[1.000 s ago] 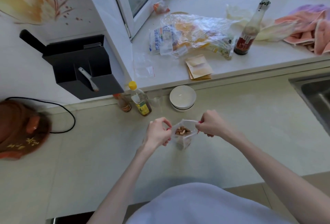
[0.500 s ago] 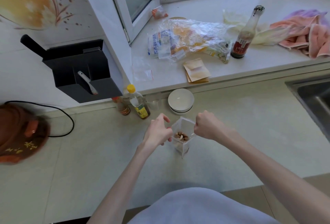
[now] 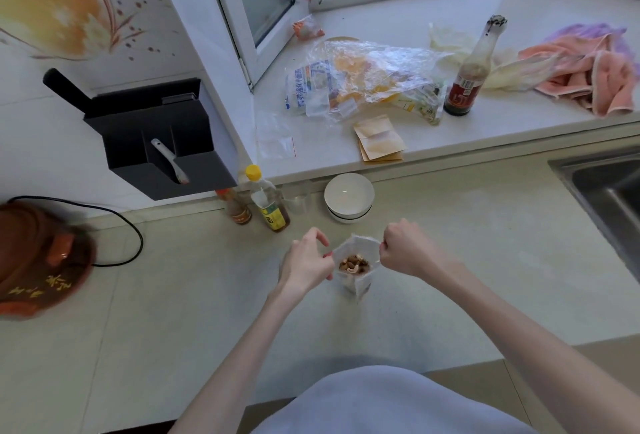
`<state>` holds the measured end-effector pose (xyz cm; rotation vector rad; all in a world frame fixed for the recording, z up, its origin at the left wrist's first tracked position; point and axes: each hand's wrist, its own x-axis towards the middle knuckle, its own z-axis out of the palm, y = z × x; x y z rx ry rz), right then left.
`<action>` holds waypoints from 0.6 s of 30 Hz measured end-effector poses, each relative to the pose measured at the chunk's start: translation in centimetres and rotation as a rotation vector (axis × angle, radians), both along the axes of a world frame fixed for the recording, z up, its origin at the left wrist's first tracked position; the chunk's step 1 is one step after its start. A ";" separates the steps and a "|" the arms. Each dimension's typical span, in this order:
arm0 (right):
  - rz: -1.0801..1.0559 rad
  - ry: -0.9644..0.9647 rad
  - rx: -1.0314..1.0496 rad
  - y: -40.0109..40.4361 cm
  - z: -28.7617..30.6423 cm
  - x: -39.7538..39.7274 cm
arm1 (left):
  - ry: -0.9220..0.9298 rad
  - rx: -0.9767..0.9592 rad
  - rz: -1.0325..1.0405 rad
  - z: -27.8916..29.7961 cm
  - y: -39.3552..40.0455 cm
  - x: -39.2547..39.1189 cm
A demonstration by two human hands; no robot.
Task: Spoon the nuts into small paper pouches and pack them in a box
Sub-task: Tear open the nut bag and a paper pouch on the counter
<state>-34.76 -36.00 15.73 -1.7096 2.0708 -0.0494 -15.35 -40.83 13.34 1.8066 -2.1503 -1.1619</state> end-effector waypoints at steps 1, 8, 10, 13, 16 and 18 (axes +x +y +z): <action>-0.012 -0.001 -0.034 0.0 -0.2 -0.1 | 0.029 -0.043 -0.003 0.0 0.1 -0.1; -0.030 -0.031 0.043 0.2 -1.7 -0.5 | -0.024 0.016 -0.003 -2.1 0.1 0.3; -0.051 -0.049 0.037 0.3 -2.6 -0.5 | -0.029 0.032 0.024 -3.0 0.4 0.5; -0.051 -0.057 0.119 0.7 -3.7 -0.2 | -0.059 0.140 0.015 -4.4 0.9 0.2; -0.073 -0.091 0.131 0.9 -4.3 -0.1 | -0.043 0.077 -0.036 -4.9 0.7 -0.3; -0.085 -0.132 0.156 0.9 -4.5 -0.4 | -0.023 0.066 -0.063 -4.7 0.3 -0.4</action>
